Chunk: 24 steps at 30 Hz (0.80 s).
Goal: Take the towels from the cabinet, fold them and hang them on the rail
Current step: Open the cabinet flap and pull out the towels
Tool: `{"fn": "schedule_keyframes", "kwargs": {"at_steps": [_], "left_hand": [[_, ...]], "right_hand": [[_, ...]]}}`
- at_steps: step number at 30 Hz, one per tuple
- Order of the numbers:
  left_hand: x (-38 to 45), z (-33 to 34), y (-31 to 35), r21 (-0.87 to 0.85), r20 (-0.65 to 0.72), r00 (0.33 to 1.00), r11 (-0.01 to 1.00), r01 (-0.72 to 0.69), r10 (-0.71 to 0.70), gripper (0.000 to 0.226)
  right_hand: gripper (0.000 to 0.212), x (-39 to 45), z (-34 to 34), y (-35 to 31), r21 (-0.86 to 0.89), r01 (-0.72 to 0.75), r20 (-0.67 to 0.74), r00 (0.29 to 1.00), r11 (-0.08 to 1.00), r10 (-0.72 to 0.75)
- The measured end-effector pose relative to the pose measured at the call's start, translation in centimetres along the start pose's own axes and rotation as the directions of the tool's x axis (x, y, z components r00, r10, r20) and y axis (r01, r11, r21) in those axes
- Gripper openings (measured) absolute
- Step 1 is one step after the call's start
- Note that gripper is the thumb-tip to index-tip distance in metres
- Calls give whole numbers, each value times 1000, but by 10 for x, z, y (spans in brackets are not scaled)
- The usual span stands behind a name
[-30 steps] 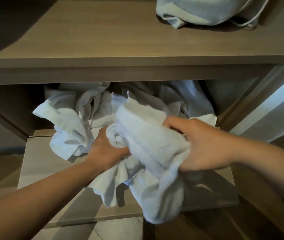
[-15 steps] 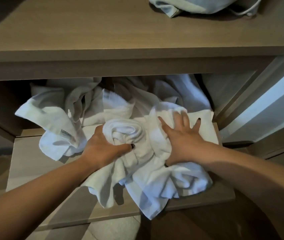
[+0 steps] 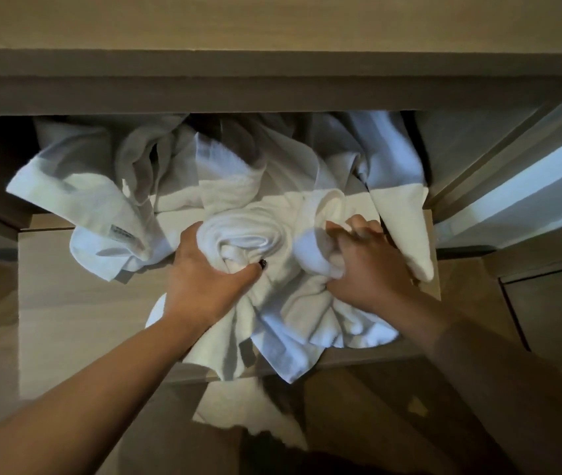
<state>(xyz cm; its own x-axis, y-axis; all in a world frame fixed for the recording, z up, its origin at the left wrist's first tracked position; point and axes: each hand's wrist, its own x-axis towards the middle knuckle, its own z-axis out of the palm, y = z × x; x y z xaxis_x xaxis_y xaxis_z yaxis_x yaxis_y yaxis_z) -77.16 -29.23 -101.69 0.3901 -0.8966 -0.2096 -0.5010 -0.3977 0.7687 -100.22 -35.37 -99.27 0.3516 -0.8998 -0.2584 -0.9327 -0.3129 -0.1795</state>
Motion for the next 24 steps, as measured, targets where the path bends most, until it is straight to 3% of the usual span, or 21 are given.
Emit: {"fn": "schedule_keyframes", "kwargs": {"at_steps": [5, 8, 14, 18, 21, 24], "left_hand": [[-44, -29, 36, -143, -20, 978, 969, 202, -207, 86], [-66, -61, 63, -165, -13, 966, 953, 254, -259, 90], [-113, -138, 143, -251, 20, 918, 887, 388, -395, 87], [-136, -194, 202, -335, 6, 904, 851, 404, -427, 83], [-151, -244, 256, -374, -15, 915, 851, 368, -403, 56], [-166, -295, 300, -410, -37, 926, 851, 329, -376, 55]], "right_hand": [[78, -33, -44, -14, 71, -90, 20, 996, 993, 89], [80, -62, -87, -21, 149, -162, 45, 987, 975, 157], [92, -117, -186, -42, 413, -419, 211, 908, 808, 363], [86, -149, -253, -59, 530, -501, 273, 865, 684, 421], [95, -167, -310, -81, 571, -559, 325, 827, 602, 459], [76, -180, -369, -104, 620, -560, 336, 823, 550, 459]]}}
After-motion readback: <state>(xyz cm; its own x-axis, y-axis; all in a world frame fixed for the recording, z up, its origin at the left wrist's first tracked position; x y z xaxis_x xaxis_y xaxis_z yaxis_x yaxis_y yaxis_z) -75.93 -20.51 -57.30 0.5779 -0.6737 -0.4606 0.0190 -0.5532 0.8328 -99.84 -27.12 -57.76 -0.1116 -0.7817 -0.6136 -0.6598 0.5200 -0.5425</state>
